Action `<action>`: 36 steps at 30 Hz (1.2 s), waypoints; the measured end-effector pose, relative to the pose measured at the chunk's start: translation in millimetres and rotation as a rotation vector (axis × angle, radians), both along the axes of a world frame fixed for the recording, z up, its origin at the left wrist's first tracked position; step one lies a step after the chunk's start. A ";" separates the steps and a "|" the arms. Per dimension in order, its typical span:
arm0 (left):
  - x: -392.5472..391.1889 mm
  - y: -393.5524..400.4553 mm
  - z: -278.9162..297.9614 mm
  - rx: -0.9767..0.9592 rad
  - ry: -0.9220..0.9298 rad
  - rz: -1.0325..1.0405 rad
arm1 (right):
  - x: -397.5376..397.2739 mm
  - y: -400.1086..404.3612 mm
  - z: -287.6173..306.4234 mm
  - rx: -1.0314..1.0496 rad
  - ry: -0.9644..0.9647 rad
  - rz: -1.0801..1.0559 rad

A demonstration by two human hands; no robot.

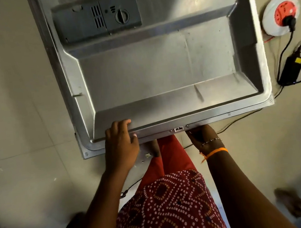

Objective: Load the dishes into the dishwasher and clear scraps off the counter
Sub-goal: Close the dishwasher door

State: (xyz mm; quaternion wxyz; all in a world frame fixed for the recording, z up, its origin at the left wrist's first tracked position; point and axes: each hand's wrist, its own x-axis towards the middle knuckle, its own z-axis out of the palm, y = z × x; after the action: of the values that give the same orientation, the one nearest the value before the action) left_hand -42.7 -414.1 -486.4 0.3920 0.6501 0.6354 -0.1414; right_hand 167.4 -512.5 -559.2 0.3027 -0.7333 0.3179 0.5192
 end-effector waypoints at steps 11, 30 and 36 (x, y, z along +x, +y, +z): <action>30.1 13.2 156.6 0.591 -0.069 0.084 | 8.7 57.4 210.1 0.381 -0.078 -0.024; 53.3 207.2 333.3 0.895 0.059 -0.393 | 48.4 253.2 417.8 0.491 -0.211 0.013; 73.6 288.7 383.1 0.839 0.076 -0.407 | 64.8 307.1 461.4 0.633 -0.324 0.377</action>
State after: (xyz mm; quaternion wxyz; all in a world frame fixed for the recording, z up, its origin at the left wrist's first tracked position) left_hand 30.9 -125.3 -103.3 0.0362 0.8581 0.5113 0.0302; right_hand 232.2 -205.4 -97.8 0.4592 -0.7218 -0.0498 0.5154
